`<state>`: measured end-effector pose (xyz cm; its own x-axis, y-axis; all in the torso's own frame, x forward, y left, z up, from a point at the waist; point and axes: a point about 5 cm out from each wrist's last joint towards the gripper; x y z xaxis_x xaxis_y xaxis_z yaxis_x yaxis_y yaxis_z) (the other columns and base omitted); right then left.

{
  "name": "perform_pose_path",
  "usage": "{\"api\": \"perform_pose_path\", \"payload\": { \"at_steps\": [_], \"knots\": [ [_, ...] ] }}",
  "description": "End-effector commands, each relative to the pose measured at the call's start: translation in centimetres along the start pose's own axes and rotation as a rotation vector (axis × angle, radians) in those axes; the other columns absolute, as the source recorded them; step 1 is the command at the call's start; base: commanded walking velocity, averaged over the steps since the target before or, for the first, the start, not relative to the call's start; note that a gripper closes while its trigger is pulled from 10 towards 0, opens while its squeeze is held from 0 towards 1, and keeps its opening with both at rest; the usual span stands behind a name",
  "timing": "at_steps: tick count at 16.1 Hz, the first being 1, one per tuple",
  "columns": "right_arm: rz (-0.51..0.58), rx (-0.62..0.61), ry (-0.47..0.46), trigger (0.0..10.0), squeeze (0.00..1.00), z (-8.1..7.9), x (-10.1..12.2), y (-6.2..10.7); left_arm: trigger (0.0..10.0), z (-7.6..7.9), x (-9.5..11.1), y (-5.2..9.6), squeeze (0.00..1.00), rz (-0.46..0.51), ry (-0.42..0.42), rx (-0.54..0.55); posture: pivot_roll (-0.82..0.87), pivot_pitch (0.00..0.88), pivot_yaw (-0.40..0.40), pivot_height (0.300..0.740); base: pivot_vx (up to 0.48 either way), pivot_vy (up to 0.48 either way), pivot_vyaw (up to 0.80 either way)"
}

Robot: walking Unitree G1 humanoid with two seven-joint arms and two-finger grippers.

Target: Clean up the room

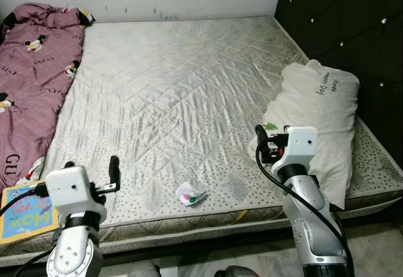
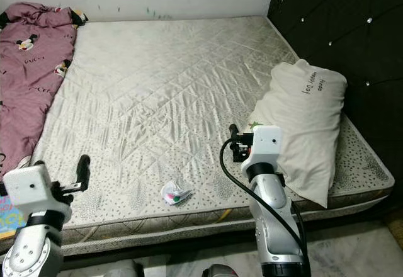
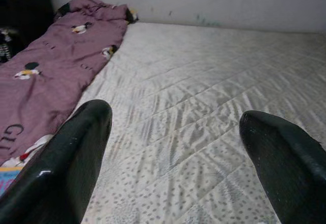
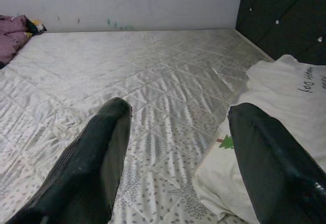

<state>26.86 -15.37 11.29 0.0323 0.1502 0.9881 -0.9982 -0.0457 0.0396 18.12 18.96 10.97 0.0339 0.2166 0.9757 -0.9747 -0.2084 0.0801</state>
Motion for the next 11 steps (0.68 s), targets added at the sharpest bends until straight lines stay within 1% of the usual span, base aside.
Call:
{"api": "perform_pose_path", "payload": {
  "at_steps": [1,11],
  "knots": [
    [0.007,0.010,-0.003,10.0,0.00,-0.23,0.41,-0.11,10.0,-0.07,0.51,0.10,0.00,0.016,0.008,0.010,0.10,0.049,-0.015,0.740,0.000,0.000,0.00],
    [-0.002,0.034,0.007,10.0,0.00,-0.29,0.27,-0.32,10.0,0.19,0.21,-0.20,0.00,0.004,0.027,0.008,0.09,0.041,-0.027,0.740,0.000,0.000,0.00]
  ]
}}
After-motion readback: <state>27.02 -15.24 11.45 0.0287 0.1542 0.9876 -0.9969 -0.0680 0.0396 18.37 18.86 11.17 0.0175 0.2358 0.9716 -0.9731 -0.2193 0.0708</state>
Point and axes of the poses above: a point about 5 cm out from each wrist's last joint towards the gripper, its own y axis pointing back from the gripper into the wrist, its own x axis along the axis of the wrist's last joint, z = x × y, and after that the axes turned 10 degrees about y, right-handed
